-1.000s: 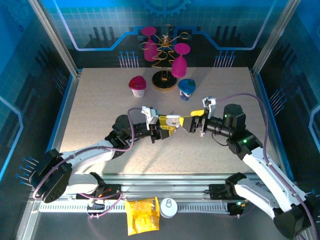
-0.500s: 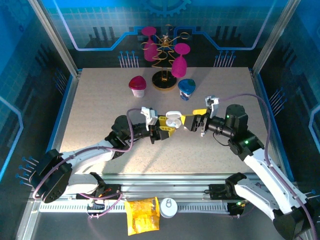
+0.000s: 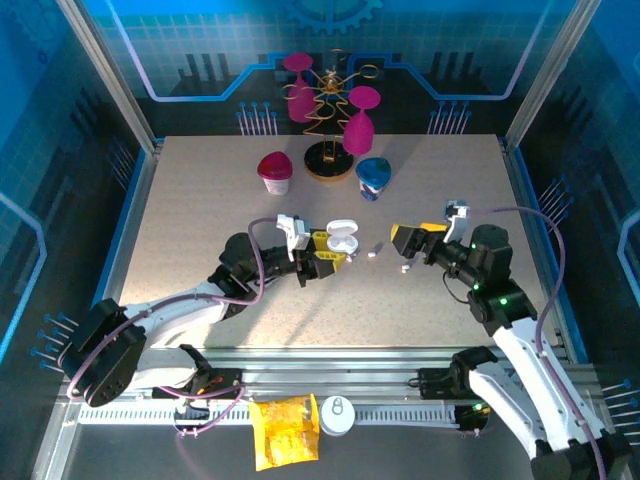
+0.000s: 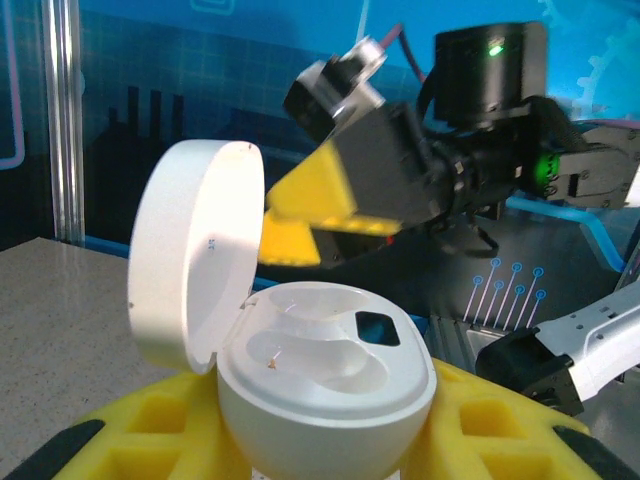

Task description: Insert wireless bluetooth earbuds into charging case

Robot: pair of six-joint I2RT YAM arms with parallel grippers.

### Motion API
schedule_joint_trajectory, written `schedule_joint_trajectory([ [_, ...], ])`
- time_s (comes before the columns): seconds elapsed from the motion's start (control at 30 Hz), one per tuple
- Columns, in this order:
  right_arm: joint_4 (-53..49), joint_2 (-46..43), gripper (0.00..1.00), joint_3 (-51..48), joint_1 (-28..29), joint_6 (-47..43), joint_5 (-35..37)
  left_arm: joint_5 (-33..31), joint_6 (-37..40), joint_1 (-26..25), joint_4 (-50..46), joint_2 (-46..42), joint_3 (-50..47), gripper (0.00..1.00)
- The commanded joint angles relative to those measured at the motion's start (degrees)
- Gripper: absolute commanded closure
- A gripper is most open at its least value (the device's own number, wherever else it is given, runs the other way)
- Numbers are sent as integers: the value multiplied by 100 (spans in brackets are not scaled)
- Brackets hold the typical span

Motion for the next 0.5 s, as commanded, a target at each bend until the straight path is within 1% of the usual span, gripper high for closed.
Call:
schedule_joint_trajectory([
  [0.0, -588, 330, 2, -127, -55, -84, 479, -34, 15, 59, 142, -196, -79, 74],
  [0.17, -1141, 1042, 3, -108, -31, -528, 956, -30, 33, 56, 149, -209, -88, 74],
  [0.27, -1225, 1492, 3, -144, 30, -743, 1273, -21, 43, 56, 162, -175, -70, 74],
  [0.33, -1156, 1771, 5, -165, 47, -786, 1282, -12, 38, 57, 192, -141, -62, 74],
  [0.4, -1035, 2008, 9, -171, 55, -779, 1217, -12, 29, 62, 218, -109, -53, 74],
  [0.47, -832, 2299, 16, -188, 85, -770, 1114, -4, 11, 58, 235, -88, -44, 74],
])
